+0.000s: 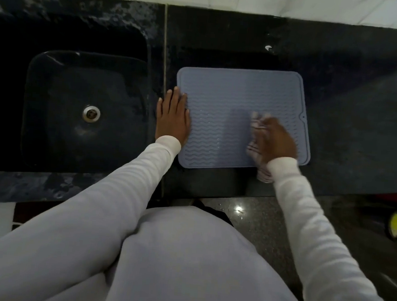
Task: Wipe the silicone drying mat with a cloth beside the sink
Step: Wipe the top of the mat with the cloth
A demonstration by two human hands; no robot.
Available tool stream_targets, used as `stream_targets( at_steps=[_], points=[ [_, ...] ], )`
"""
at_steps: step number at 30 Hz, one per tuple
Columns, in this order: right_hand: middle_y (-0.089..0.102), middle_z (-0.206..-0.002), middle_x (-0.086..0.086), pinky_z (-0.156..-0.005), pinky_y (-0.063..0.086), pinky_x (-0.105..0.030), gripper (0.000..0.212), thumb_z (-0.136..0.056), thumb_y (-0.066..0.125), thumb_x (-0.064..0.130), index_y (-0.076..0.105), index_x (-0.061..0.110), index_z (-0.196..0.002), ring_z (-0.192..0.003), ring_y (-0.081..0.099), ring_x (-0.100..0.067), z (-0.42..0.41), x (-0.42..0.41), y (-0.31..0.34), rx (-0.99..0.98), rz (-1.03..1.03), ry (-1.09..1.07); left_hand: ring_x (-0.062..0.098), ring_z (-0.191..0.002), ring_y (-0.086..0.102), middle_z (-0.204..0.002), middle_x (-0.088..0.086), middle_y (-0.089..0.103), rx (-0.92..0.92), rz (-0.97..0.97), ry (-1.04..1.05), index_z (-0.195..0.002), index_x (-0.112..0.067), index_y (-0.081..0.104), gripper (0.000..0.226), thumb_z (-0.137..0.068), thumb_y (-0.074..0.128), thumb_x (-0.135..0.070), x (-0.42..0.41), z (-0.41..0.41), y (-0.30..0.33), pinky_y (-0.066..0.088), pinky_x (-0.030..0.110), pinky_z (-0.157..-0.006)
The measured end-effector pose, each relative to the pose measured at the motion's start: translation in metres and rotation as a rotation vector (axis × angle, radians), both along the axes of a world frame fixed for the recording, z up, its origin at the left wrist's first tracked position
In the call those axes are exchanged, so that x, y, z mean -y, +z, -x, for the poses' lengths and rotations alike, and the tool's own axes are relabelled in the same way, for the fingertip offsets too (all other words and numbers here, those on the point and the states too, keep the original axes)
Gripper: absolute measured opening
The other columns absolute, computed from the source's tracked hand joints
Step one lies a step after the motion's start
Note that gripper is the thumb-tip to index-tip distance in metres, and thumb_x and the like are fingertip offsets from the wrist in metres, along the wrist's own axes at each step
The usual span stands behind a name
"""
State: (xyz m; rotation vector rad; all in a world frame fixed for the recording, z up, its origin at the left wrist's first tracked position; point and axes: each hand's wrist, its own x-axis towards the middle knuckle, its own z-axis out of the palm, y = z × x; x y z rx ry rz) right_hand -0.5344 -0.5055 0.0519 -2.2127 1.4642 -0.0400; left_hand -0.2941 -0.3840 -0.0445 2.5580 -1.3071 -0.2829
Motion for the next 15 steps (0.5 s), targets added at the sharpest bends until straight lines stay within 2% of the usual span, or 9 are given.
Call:
stream_targets(
  at_steps=[2,4,8,12,15],
  points=[
    [0.058,-0.130,-0.004,-0.090,0.046,-0.032,0.048,-0.086,0.059,0.041,0.049,0.026,-0.131,-0.113,0.058,-0.026,-0.041,-0.027,-0.013,0.081,-0.058,0.114,0.024,-0.151,0.010,-0.164,0.007,0.014,-0.011,0.011,0.006,-0.154,-0.016,0.026,0.052,-0.104,0.024,-0.033,0.001,0.000,-0.002,0.003,0.045,-0.123],
    [0.055,-0.133,-0.006,-0.090,0.048,-0.037,0.056,-0.086,0.059,0.044,0.045,0.026,-0.137,-0.113,0.058,-0.029,-0.083,-0.055,-0.028,0.078,-0.087,0.219,0.024,-0.151,0.008,-0.164,0.007,0.012,-0.009,0.007,0.003,-0.154,-0.017,0.025,0.052,-0.104,0.027,-0.031,0.002,-0.002,-0.007,0.003,0.045,-0.122],
    [0.055,-0.125,-0.018,-0.076,0.052,-0.047,0.052,-0.098,0.045,0.034,0.036,0.019,-0.146,-0.093,0.062,-0.040,-0.117,-0.084,-0.055,-0.015,-0.007,0.288,0.023,-0.151,0.007,-0.164,0.007,0.010,-0.014,0.005,-0.009,-0.154,-0.017,0.022,0.057,-0.101,0.036,-0.032,0.000,-0.006,-0.014,0.000,0.044,-0.122],
    [0.059,-0.115,-0.021,-0.059,0.050,-0.046,0.052,-0.093,0.054,0.035,0.044,0.021,-0.142,-0.073,0.064,-0.042,-0.100,-0.077,-0.067,0.021,0.055,0.292,0.024,-0.151,0.009,-0.164,0.009,0.013,-0.004,0.018,-0.020,-0.154,-0.014,0.025,0.054,-0.102,0.034,-0.028,0.000,-0.004,-0.011,0.002,0.046,-0.122],
    [0.060,-0.109,-0.020,-0.056,0.048,-0.044,0.048,-0.094,0.055,0.037,0.047,0.023,-0.140,-0.070,0.063,-0.042,-0.098,-0.070,-0.064,-0.008,0.087,0.309,0.024,-0.150,0.012,-0.163,0.008,0.017,-0.009,0.039,-0.002,-0.152,-0.014,0.029,0.050,-0.104,0.033,-0.025,0.001,-0.003,-0.008,0.004,0.045,-0.123]
  ],
)
